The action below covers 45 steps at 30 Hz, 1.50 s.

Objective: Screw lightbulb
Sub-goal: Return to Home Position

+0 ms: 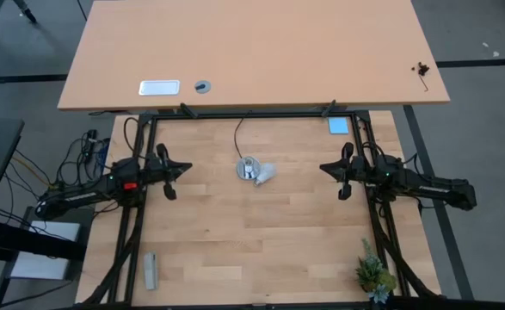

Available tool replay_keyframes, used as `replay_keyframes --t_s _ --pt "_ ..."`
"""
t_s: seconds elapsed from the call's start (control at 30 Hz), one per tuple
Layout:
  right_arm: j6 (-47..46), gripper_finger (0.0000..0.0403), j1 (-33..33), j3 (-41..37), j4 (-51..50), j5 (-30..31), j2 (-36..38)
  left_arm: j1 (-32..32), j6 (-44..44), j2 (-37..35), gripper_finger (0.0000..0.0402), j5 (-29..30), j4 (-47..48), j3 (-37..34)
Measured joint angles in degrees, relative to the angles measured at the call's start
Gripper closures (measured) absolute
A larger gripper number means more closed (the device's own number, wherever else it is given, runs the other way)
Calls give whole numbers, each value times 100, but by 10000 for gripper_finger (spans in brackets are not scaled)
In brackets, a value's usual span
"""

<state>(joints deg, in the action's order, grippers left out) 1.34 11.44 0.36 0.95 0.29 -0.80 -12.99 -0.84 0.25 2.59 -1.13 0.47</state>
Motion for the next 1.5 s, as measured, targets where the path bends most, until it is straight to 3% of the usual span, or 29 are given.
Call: replay_keyframes --t_s 1.5 --pt "31 373 0 2 31 5 0 0 -39 0 394 -11 -332 -4"
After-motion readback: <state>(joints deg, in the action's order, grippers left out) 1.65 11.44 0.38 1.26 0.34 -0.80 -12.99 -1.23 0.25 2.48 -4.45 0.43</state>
